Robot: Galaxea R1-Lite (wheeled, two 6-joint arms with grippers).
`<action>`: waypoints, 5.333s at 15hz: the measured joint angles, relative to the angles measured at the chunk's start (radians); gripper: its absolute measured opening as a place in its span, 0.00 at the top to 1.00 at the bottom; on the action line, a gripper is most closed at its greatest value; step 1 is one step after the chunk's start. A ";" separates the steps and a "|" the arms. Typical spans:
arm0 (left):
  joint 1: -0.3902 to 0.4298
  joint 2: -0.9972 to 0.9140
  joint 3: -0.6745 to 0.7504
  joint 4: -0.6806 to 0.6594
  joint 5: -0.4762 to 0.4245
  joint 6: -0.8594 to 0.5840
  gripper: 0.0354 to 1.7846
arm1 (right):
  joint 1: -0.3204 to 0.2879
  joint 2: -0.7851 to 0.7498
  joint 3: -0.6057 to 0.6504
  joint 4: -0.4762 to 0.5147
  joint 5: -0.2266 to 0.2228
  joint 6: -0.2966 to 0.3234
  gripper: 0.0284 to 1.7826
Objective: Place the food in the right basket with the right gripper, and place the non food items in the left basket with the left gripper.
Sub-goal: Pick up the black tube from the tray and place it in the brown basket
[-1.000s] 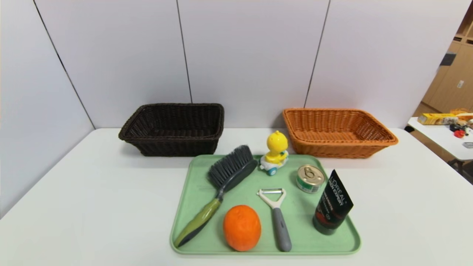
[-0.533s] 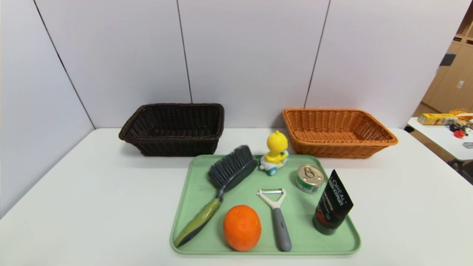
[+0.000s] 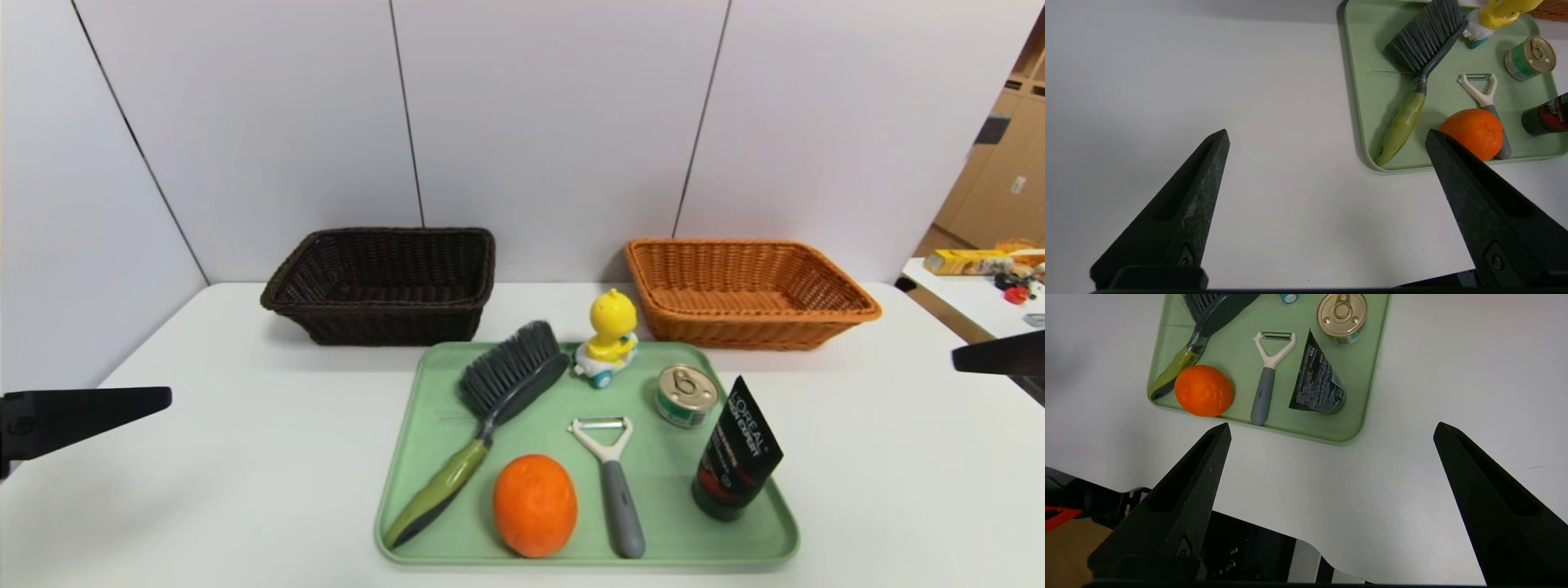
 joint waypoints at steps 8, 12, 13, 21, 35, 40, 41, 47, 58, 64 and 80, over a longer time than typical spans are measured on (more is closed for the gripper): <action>-0.094 0.034 0.044 -0.029 0.076 -0.003 0.06 | 0.307 0.294 -0.039 0.008 -0.326 0.263 0.04; -0.095 0.013 0.070 -0.028 0.076 -0.004 0.06 | 0.314 0.398 -0.006 0.006 -0.316 0.320 0.04; -0.095 0.008 0.073 -0.027 0.076 -0.004 0.06 | 0.314 0.420 0.012 0.004 -0.313 0.335 0.04; -0.096 -0.023 0.114 -0.032 0.069 -0.001 0.06 | 0.307 0.559 0.063 -0.070 -0.275 0.388 0.04; -0.097 -0.071 0.165 -0.034 0.036 -0.002 0.06 | 0.298 0.596 0.060 -0.083 -0.307 0.385 0.04; -0.097 -0.078 0.174 -0.034 0.021 -0.002 0.06 | 0.315 0.559 0.079 -0.107 -0.312 0.382 0.04; -0.097 -0.079 0.175 -0.034 0.020 -0.002 0.06 | 0.337 0.539 0.090 -0.107 -0.321 0.383 0.04; -0.097 -0.086 0.191 -0.034 0.020 0.001 0.06 | 0.414 0.344 0.360 -0.269 -0.454 0.372 0.04; -0.098 -0.097 0.199 -0.032 0.016 0.004 0.06 | 0.414 0.177 1.036 -1.438 -0.507 0.015 0.04; -0.099 -0.108 0.199 -0.028 0.015 0.005 0.06 | 0.383 0.181 1.096 -1.557 -0.506 -0.001 0.04; -0.099 -0.136 0.217 -0.021 0.013 0.006 0.06 | 0.342 0.336 1.110 -1.745 -0.505 -0.004 0.20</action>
